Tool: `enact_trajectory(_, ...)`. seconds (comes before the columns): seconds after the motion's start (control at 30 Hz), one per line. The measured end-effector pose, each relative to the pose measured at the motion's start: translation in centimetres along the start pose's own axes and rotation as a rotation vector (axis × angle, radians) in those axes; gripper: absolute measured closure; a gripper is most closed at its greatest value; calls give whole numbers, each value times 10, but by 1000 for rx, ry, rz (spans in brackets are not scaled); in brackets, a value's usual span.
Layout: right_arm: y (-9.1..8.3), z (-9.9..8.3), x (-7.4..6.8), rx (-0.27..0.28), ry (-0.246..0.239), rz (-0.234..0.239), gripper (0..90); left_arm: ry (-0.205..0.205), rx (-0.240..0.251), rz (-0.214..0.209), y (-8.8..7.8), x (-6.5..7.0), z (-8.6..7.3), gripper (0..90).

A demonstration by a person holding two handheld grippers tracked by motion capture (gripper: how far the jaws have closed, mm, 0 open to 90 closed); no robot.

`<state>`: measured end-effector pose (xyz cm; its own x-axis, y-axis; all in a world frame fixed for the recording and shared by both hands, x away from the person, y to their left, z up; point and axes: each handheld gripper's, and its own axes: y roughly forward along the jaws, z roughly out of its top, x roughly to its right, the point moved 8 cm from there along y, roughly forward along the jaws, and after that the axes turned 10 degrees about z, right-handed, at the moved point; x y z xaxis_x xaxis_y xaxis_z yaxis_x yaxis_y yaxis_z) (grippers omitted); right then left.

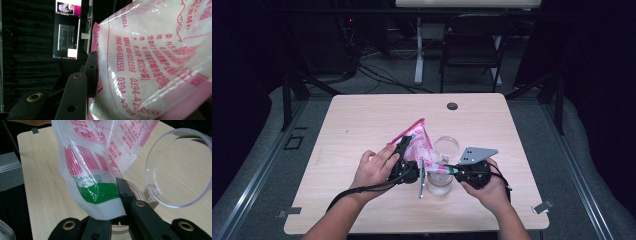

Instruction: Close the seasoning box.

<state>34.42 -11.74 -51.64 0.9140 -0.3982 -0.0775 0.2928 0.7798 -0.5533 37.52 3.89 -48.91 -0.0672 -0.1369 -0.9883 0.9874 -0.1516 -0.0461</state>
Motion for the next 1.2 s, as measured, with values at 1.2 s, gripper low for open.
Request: enact_trajectory(1.2, -1, -1, 1, -8, 1, -5, 900, 8, 7, 6, 1, -2, 3, 648)
